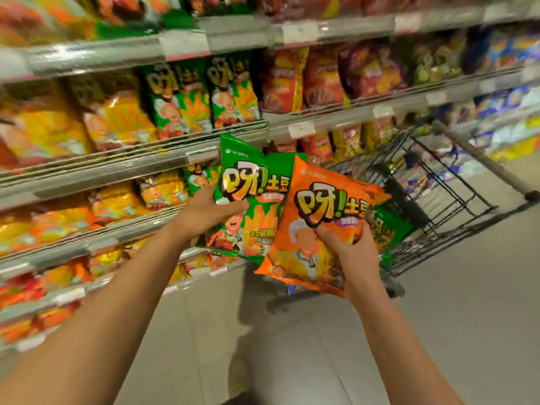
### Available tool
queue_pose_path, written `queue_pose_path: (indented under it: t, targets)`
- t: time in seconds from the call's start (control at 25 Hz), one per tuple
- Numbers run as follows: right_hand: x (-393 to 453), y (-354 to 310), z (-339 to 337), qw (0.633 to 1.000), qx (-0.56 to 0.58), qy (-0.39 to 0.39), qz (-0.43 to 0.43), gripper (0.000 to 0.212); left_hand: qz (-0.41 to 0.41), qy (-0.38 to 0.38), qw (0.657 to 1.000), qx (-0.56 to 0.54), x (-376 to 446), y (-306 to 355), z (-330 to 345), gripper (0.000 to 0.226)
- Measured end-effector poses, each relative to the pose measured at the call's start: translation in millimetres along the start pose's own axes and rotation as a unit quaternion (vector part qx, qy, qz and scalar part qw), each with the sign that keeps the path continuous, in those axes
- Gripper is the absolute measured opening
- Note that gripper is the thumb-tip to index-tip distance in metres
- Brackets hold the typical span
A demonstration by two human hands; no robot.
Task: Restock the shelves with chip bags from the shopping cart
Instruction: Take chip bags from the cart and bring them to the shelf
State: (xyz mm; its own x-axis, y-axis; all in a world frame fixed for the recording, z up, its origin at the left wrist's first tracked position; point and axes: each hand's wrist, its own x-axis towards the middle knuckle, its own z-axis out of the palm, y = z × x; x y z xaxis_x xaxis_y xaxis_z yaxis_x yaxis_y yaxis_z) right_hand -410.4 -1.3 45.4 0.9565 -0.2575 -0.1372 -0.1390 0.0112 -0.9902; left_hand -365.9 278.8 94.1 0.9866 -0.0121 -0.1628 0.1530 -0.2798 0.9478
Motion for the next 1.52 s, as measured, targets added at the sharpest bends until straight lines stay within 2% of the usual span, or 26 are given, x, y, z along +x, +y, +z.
queue_pose_path:
  t: [0.08,0.16,0.32,0.48,0.6,0.76,0.88,1.04,1.12,1.36,1.52]
  targets:
    - [-25.3,-4.9,-13.7,0.999,-0.009,-0.033,-0.015,0.082,-0.015,0.009,1.000,-0.014,-40.4,-2.2,6.0,0.024]
    - [-55.7,-8.1,-30.0,0.999,-0.030,-0.037,-0.023,0.089,-0.012,0.024,1.000,-0.015,-83.4,-4.6,17.3,0.019]
    - [-100.9,-13.7,-44.7,0.994,-0.039,-0.090,-0.048,0.088,-0.036,0.090,0.995,-0.032,-157.4,-24.9,24.4,0.014]
    - [-131.9,-22.7,-35.3,0.986,-0.052,-0.150,-0.055,0.099,-0.049,0.115,0.990,-0.065,-209.9,-32.4,3.5,0.025]
    - [-151.8,-26.4,-13.4,0.981,-0.042,-0.181,-0.059,0.091,-0.035,0.131,0.988,-0.076,-236.3,-41.3,-19.9,0.023]
    - [-171.4,-19.9,36.9,0.974,-0.050,-0.220,-0.033,0.097,-0.043,0.140,0.984,-0.100,-261.7,-64.6,-61.9,0.025]
    - [-182.7,-21.1,87.4,0.963,-0.077,-0.250,-0.065,0.074,-0.050,0.176,0.978,-0.104,-273.0,-84.8,-109.2,0.023]
    - [-198.7,-35.2,177.6,0.955,-0.088,-0.265,-0.096,0.063,-0.030,0.190,0.974,-0.116,-279.4,-96.8,-200.0,0.025]
    - [-211.2,-44.8,223.2,0.957,-0.089,-0.252,-0.114,0.063,-0.019,0.199,0.973,-0.119,-282.3,-98.1,-247.1,0.024]
    - [-227.5,-81.7,331.2,0.954,-0.069,-0.255,-0.142,0.088,0.023,0.215,0.969,-0.116,-277.7,-95.5,-360.8,0.026]
    - [-227.0,-115.8,364.8,0.949,-0.047,-0.263,-0.167,0.070,0.055,0.212,0.968,-0.123,-264.4,-78.8,-400.6,0.033]
